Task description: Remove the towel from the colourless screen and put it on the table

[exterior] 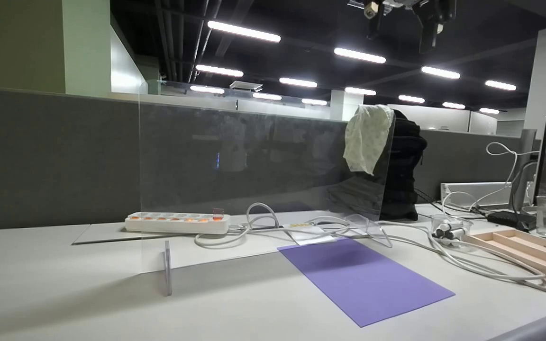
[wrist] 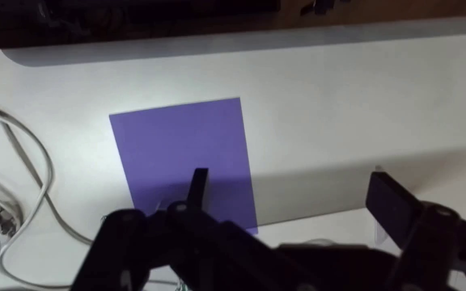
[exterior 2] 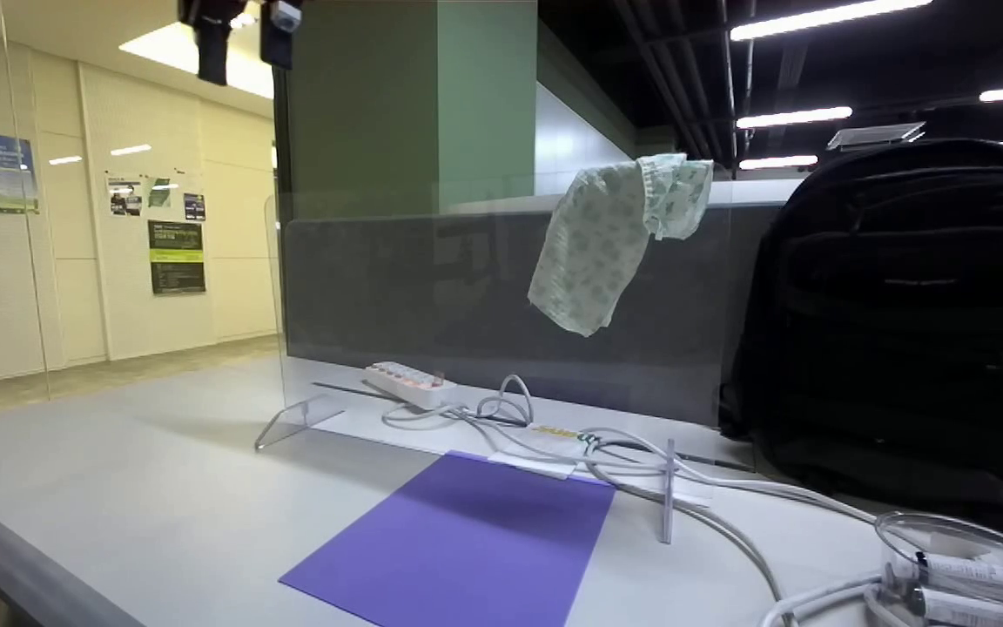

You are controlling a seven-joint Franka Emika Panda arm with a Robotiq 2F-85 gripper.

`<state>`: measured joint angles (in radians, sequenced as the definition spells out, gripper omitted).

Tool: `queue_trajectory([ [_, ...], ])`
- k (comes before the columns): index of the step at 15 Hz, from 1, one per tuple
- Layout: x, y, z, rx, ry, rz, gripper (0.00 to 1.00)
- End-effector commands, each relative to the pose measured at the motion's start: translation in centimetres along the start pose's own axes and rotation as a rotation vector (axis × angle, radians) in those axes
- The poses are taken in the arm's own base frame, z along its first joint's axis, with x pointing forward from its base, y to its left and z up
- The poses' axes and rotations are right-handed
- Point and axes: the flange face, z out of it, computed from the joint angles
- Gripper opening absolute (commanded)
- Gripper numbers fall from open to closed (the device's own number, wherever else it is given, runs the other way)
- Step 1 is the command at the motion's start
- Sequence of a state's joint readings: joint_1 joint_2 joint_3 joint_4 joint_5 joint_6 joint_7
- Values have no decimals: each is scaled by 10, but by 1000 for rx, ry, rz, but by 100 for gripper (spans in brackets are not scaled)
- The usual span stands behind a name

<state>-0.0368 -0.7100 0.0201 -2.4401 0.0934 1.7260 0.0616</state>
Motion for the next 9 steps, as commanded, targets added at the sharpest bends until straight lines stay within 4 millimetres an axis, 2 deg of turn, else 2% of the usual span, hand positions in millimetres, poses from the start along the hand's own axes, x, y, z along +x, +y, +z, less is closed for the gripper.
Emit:
queue_trajectory([
  [1,19,36,-11,35,183,91,100],
  [5,55,84,-18,88,343,191,100],
  [7,72,104,-10,101,333,209,100],
  [8,74,108,-6,162,293,209,100],
  [9,60,99,-5,109,329,202,100],
])
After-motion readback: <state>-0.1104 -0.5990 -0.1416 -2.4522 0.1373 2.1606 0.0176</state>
